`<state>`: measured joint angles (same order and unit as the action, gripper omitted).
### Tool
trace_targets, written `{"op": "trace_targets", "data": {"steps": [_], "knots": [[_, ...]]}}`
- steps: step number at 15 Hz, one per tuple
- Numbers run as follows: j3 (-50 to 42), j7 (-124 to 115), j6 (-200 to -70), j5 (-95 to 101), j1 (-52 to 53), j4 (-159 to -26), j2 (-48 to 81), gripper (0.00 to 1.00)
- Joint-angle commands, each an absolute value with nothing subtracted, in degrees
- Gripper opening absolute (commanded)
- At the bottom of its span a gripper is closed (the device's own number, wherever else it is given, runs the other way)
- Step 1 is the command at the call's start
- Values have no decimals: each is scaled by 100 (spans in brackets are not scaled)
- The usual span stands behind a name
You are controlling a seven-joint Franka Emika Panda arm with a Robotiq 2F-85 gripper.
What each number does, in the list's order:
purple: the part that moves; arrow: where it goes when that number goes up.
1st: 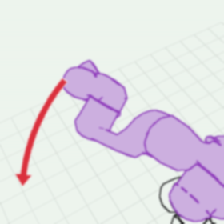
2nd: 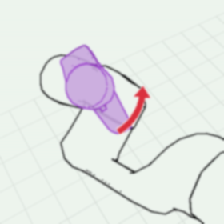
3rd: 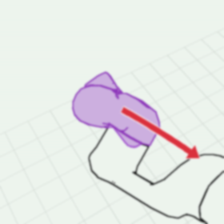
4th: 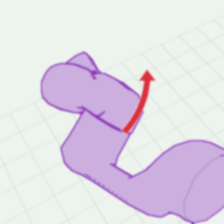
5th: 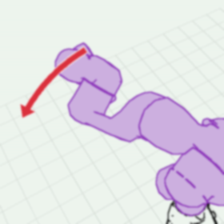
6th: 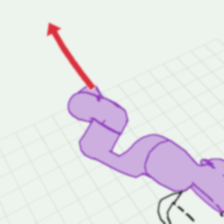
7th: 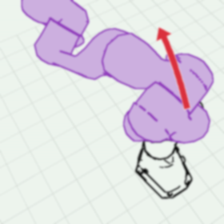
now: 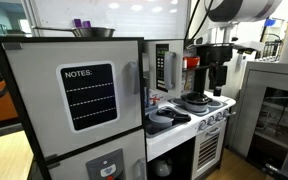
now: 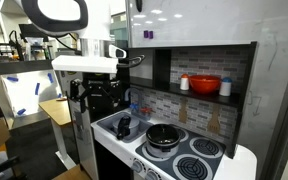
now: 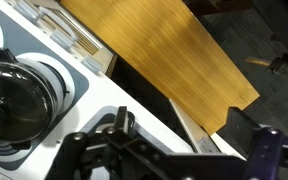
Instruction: Take the pot and put it in the cabinet then close the door
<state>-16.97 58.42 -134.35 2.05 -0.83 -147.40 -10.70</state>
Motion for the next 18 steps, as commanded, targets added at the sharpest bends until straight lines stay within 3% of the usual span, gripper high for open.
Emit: {"op": "trace_targets", "data": {"steps": [1, 10, 18], "knots": [[-1501, 6673, -14031, -342, -93, -14732, -648, 100], [-1091, 9477, -14950, -3337, -367, -14561, 385, 100], [-853, 10687, -15652, -4715, -279, -14311, 1191, 100]]}}
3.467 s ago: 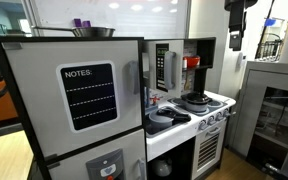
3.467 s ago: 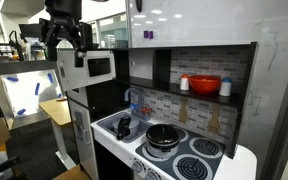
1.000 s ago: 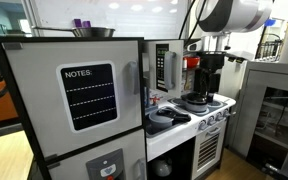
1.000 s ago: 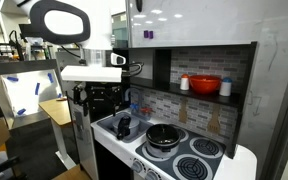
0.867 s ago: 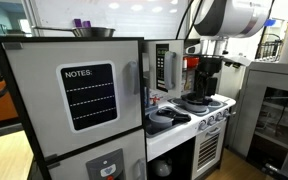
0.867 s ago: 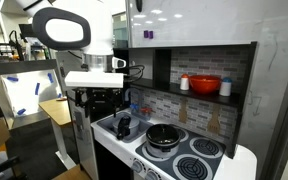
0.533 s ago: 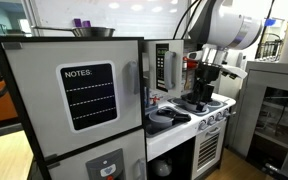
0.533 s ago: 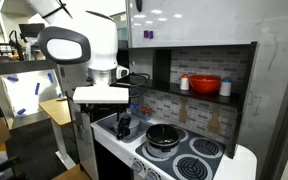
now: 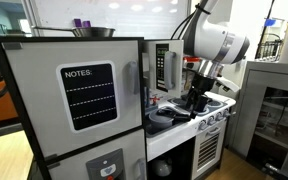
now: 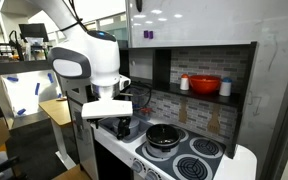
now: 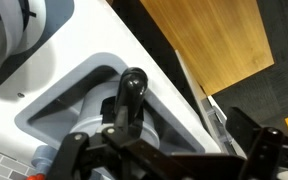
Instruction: Take the pot and put it in the cabinet then close the door
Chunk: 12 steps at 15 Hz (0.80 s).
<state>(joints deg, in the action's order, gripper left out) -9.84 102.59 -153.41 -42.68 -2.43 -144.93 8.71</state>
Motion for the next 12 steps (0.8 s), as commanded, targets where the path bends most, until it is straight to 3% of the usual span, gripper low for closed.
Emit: {"op": "trace_targets", "data": {"steps": [1, 12], "knots": [[-817, 10782, -15710, -4834, -291, -14267, 1288, 100], [-526, 11568, -16176, -5776, -326, -13943, 1952, 100]]}}
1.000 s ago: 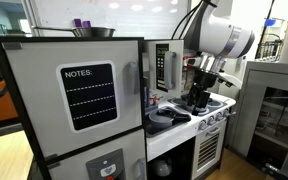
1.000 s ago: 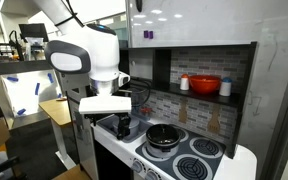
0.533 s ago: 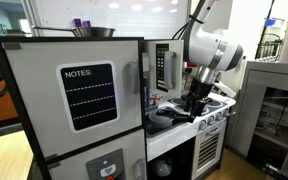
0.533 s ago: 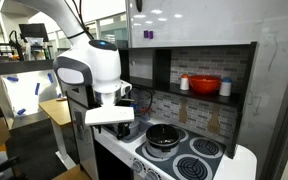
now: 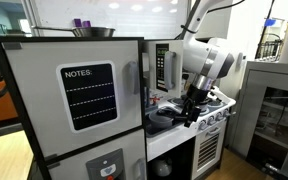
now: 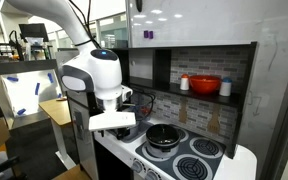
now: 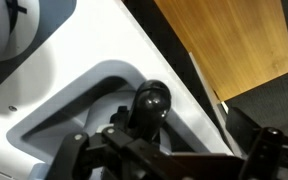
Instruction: Take the pot and put it in the cabinet then close the door
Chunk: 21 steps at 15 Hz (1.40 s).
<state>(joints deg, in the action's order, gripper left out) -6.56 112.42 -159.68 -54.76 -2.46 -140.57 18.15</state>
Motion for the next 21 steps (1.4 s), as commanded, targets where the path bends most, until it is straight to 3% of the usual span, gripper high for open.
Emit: {"op": "trace_targets", "data": {"steps": [1, 4, 5, 6, 15, 17, 21], "knots": [[-508, 11611, -16219, -5844, -335, -13918, 1993, 100], [-511, 11696, -16286, -6019, -356, -13838, 2076, 99], [-518, 11712, -16305, -6061, -359, -13805, 2107, 74], [-518, 11725, -16324, -6093, -363, -13788, 2126, 73], [-559, 11602, -16420, -5988, -253, -13809, 2168, 13], [-563, 11567, -16439, -5967, -223, -13813, 2167, 8], [-563, 11472, -16349, -5993, -219, -13826, 2115, 8]]}}
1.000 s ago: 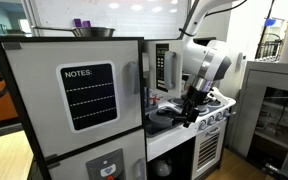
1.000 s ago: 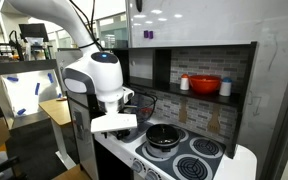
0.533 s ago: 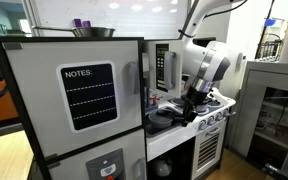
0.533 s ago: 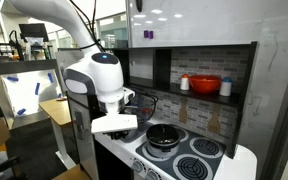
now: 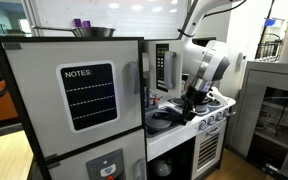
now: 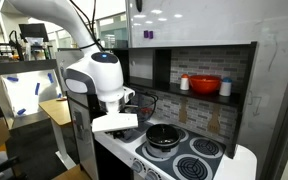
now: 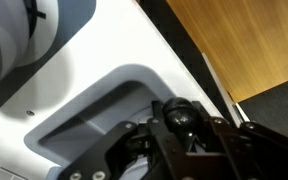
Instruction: Take the pot and put it in the cabinet then close the door
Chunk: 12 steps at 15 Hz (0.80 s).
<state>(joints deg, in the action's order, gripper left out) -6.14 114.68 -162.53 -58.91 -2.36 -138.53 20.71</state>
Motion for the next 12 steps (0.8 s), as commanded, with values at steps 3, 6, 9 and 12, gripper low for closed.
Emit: {"op": "trace_targets", "data": {"steps": [3, 6, 9, 12], "knots": [[-591, 11207, -16201, -5976, -201, -13863, 1989, 8], [-618, 10926, -16074, -5946, -166, -13912, 1829, 8], [-649, 10657, -16006, -5887, -141, -13949, 1690, 8], [-693, 10404, -15921, -5832, -156, -14012, 1531, 8]]}}
